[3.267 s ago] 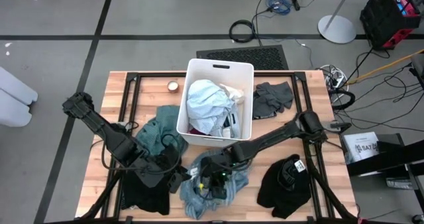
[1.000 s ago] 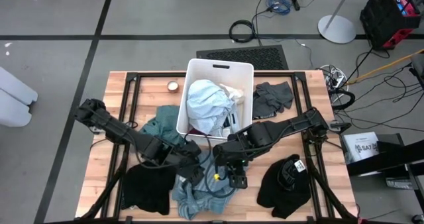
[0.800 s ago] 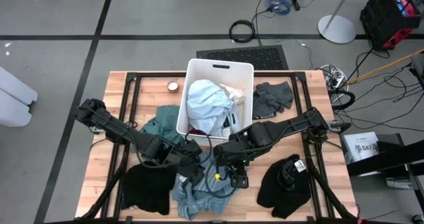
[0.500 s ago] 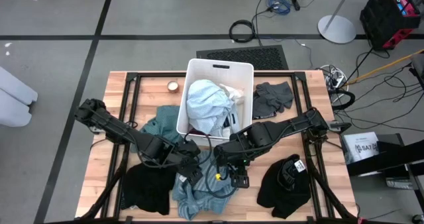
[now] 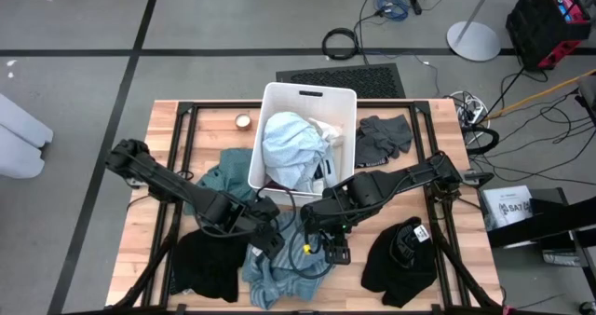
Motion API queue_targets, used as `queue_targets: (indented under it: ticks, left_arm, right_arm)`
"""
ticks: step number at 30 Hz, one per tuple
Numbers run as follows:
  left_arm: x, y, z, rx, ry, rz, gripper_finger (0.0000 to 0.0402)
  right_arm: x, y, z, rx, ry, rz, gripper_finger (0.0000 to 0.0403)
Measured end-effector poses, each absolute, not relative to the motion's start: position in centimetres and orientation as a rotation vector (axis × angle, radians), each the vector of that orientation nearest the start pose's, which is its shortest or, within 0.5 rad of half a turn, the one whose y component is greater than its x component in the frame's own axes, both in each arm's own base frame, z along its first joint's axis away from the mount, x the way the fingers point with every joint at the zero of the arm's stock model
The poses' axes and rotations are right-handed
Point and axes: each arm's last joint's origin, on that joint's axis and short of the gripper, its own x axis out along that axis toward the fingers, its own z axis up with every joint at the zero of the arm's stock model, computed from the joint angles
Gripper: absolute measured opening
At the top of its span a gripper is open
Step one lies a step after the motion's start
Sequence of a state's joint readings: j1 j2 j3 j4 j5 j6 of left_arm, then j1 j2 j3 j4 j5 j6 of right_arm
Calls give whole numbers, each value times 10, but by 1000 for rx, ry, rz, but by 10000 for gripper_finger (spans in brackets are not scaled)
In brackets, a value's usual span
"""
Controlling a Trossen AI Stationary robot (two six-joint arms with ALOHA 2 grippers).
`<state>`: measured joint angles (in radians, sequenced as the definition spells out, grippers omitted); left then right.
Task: Sort clothes
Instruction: Put the blue polo shirt into the white laundry bin
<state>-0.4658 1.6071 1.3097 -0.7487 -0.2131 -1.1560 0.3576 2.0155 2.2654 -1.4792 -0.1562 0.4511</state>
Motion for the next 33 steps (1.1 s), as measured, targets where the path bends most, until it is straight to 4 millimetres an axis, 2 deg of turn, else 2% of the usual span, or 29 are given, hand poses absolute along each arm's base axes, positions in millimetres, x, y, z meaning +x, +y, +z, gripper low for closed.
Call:
queue_targets:
  ticks: [3,12,18,23,25,27,30,33]
  left_arm:
    - [298,-146,255,-716,1026,423,361]
    - [319,-157,200,-651,1144,501,361]
    - [332,-163,153,-588,1201,567,361]
    - [346,-171,113,-571,1234,524,361]
    - [356,-179,105,-632,1188,455,361]
    - [358,-183,104,-655,1166,436,360]
    - [359,-183,104,-670,1153,447,357]
    - [360,-179,104,-668,1166,476,331]
  right_arm:
    - [362,140,370,260,1308,160,242]
    - [362,140,369,263,1309,156,242]
    - [362,141,369,271,1311,154,242]
    - [362,142,369,280,1315,157,242]
    - [361,142,369,292,1329,165,242]
    - [359,143,369,299,1345,166,242]
    - [356,144,368,293,1367,161,242]
    - [354,148,368,283,1377,166,242]
